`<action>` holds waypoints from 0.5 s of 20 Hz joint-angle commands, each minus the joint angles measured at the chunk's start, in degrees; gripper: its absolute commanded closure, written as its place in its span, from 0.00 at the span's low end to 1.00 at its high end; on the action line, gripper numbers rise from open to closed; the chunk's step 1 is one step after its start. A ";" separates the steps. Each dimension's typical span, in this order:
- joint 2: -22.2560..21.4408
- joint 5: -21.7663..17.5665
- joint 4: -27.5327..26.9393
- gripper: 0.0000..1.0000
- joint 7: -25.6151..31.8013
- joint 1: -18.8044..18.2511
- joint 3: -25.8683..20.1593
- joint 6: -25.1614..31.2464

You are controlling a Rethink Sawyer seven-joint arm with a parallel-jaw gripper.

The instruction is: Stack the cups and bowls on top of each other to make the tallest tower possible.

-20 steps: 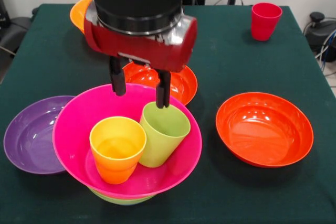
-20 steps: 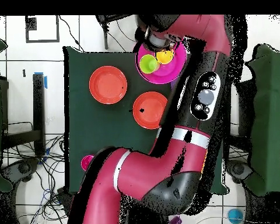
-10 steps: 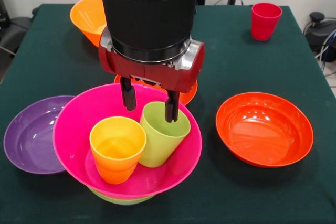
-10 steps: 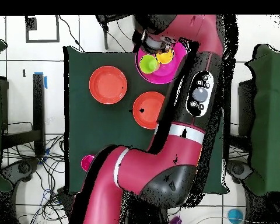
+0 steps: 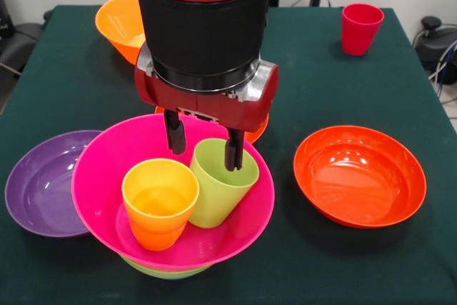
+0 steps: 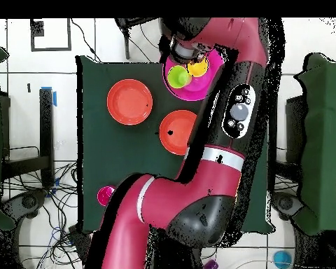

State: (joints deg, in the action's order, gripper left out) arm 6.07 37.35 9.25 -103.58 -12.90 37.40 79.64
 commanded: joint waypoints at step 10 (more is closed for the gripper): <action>2.17 3.83 -0.65 0.00 -5.18 -1.48 4.19 -2.88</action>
State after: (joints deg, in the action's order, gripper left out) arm 7.00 40.68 8.34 -103.58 -13.81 41.43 79.63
